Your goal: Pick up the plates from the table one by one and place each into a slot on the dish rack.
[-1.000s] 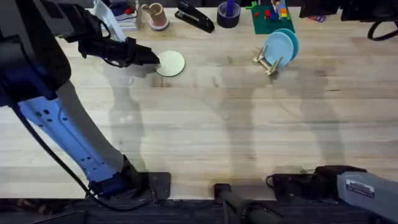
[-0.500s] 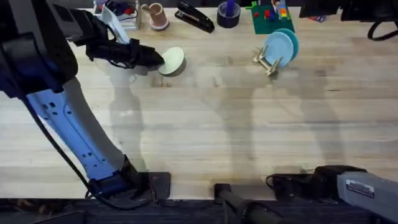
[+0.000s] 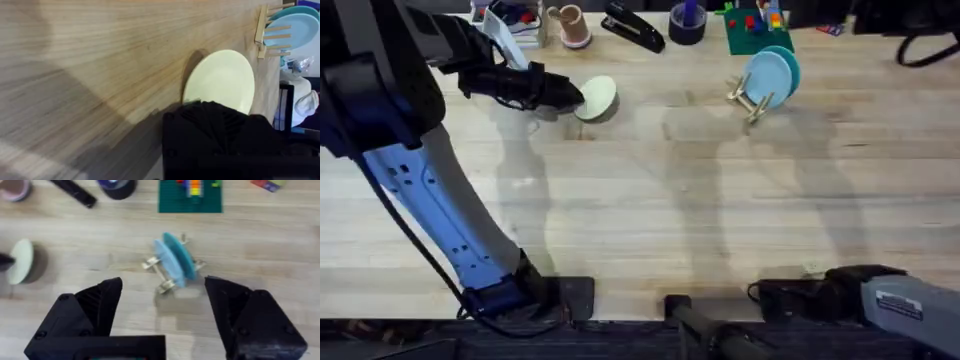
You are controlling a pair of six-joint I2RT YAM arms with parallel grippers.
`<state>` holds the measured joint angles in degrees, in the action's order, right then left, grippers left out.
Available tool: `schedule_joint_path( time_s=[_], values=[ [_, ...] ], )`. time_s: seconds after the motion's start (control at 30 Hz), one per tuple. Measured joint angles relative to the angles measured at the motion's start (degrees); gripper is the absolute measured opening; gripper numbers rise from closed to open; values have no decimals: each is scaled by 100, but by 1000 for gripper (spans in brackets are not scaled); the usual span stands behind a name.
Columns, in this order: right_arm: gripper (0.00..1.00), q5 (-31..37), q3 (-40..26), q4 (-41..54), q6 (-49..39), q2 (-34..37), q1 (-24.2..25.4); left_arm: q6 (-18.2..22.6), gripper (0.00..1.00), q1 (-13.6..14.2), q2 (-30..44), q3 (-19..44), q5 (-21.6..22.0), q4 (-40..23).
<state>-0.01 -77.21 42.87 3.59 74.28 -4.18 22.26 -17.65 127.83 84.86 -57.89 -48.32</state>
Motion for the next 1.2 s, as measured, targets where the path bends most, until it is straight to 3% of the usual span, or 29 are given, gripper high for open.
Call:
schedule_joint_path(
  time_s=[0.23,0.53,1.2],
  values=[
    [995,-2,-16,-174,908,61,-811,0,41,0,1,2,2,-5],
    [994,-77,-42,-982,2116,883,-1629,0,41,0,0,2,2,-4],
    [995,-975,-42,-2745,2924,2788,-2360,0,40,0,1,7,17,-8]
  ],
)
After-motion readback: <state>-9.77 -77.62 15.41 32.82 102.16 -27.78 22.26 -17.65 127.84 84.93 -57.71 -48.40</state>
